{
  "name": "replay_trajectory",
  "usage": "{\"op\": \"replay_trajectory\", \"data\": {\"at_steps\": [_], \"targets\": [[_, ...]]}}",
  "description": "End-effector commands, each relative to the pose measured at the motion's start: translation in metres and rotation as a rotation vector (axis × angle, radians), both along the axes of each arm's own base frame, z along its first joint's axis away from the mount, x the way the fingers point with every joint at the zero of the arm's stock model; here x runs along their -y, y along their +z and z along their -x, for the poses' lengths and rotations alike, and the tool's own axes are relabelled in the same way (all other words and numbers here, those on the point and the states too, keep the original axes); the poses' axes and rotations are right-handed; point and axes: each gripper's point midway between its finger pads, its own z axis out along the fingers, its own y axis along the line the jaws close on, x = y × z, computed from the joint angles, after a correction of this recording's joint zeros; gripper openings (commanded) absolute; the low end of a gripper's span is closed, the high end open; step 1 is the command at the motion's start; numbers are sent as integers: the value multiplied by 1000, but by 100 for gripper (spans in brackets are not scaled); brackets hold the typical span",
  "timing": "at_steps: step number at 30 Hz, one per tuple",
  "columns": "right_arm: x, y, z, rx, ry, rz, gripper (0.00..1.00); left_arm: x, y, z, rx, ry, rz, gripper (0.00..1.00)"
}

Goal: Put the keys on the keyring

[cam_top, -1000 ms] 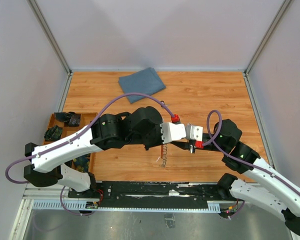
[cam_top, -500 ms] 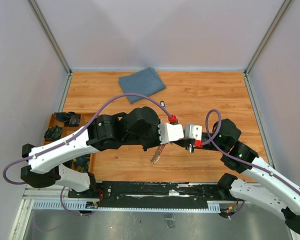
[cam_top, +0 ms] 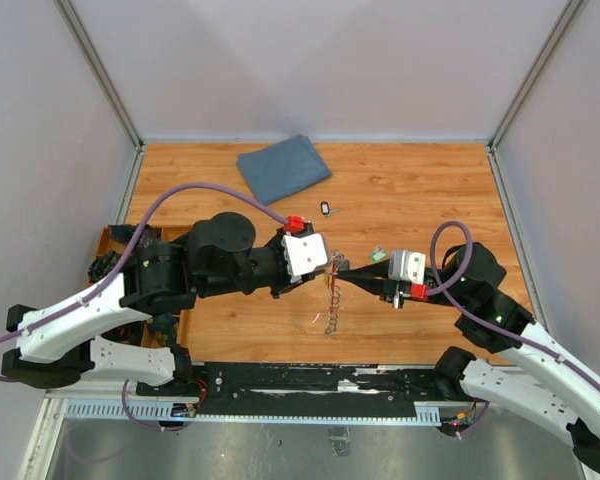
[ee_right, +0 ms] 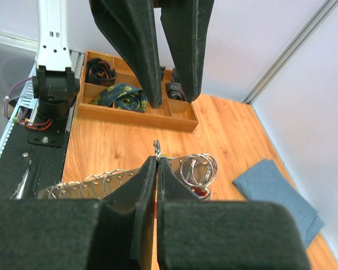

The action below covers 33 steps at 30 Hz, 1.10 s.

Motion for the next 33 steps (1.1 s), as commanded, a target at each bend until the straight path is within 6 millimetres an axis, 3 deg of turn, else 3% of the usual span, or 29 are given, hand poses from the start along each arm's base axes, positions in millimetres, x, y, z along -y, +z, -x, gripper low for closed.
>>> {"op": "replay_trajectory", "data": {"at_steps": [1, 11, 33], "targets": [[10, 45, 17, 63, 32, -104, 0, 2, 33, 7, 20, -19, 165, 33], [16, 70, 29, 79, 66, -183, 1, 10, 29, 18, -8, -83, 176, 34], [21, 83, 36, 90, 75, -226, 1, 23, 12, 26, -30, -149, 141, 29]]}}
